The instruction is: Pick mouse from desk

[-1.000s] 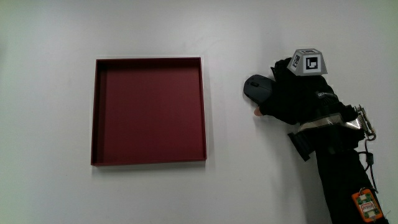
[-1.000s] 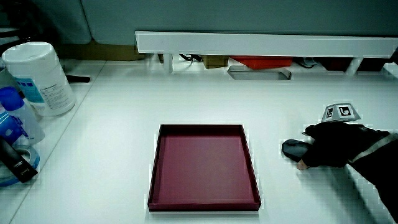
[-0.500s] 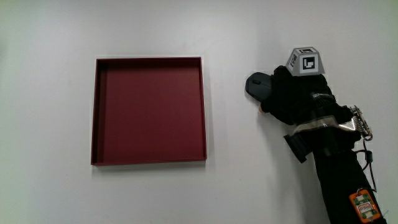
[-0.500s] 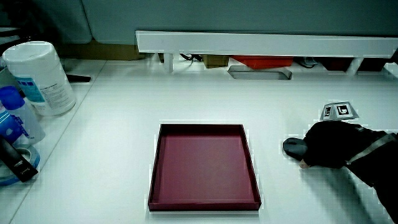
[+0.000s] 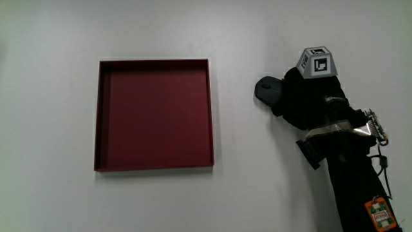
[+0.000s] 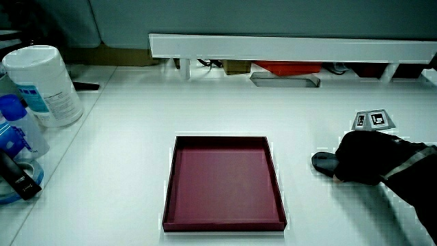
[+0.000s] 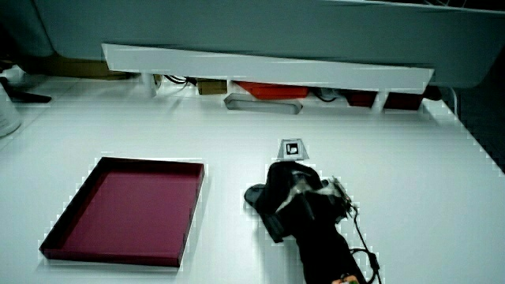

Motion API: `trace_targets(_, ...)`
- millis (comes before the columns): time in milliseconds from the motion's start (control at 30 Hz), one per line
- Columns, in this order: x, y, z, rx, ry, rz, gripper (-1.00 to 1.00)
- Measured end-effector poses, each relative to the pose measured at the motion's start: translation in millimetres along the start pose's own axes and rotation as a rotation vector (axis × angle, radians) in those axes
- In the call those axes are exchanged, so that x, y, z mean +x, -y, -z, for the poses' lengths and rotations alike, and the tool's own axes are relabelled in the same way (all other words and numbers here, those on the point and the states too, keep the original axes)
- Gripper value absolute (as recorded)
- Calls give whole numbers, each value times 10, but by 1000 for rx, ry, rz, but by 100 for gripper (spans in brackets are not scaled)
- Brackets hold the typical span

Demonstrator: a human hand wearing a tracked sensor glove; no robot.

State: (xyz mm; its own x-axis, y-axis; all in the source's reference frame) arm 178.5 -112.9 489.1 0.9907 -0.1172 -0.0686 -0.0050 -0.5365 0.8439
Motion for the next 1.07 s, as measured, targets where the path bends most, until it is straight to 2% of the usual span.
trace_targets(33,10,9,-13,13,10,17,100)
trace_targets(167,4,136,-113,30,1,-10,100)
trace_targets(200,-7,188,-149,47,2,-26,100)
trace_targets(233,-16,234,-178,34,-4,-24,100)
trace_targets(267,-36,296,-216,64,6,-24,100)
trace_targets(333,-75,378,-270,63,7,-38,100)
trace_targets(433,-170,531,-360,107,29,-55,100)
trace_targets(500,-248,621,-402,107,24,-95,100)
trace_targets(533,-288,660,-424,126,39,-87,100)
trace_targets(600,-396,748,-470,125,38,-148,100)
trace_targets(700,-557,866,-535,172,75,-153,100)
trace_targets(767,-658,935,-568,176,73,-197,100)
trace_targets(833,-756,1014,-604,205,82,-215,100)
trace_targets(867,-808,1011,-604,176,84,-245,100)
trace_targets(900,-866,1057,-626,193,90,-257,100)
trace_targets(933,-922,1025,-609,149,85,-299,100)
trace_targets(967,-985,1087,-643,200,102,-277,100)
trace_targets(1000,-1045,1133,-668,221,114,-282,100)
trace_targets(1067,-1137,1164,-688,226,130,-294,100)
